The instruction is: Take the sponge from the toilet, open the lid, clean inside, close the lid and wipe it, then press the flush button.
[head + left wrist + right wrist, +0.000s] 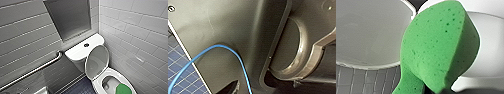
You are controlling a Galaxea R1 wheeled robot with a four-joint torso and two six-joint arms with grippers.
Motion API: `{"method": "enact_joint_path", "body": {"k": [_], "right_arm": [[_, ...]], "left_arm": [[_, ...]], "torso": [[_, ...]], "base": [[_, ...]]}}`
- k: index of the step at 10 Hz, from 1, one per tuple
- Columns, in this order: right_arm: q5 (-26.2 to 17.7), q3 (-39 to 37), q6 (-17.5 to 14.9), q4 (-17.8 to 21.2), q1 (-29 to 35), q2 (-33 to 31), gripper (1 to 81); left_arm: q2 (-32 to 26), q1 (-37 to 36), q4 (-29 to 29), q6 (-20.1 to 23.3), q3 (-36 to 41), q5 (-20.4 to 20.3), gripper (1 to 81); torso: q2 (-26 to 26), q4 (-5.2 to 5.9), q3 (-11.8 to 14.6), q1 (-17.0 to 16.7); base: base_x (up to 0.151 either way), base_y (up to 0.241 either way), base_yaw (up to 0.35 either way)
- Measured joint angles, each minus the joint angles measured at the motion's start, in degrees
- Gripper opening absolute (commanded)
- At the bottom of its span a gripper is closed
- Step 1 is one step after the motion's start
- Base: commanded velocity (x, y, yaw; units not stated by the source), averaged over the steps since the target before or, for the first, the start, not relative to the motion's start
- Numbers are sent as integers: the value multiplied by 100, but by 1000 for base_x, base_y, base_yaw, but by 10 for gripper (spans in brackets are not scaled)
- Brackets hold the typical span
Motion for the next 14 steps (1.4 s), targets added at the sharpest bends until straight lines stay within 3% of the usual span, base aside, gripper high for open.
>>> {"method": "enact_joint_path", "body": {"k": [3,7,11,14], "right_arm": [[-419,-339,-110,612,879,606,10],[-900,-2108,-174,1521,1593,1777,10],[-1202,-3649,-212,2503,1999,3003,10],[-1510,-4793,-218,2850,1914,3600,10]], "left_arm": [[0,0,0,0,0,0,811],[-1,-2,0,-2,0,1,811],[-26,-5,-7,-2,0,1,811],[-34,-2,-7,-2,1,0,811]], "torso": [[0,0,0,0],[0,0,0,0],[0,0,0,0],[0,0,0,0]], "base": [[0,0,0],[0,0,0],[0,0,0],[0,0,0]]}}
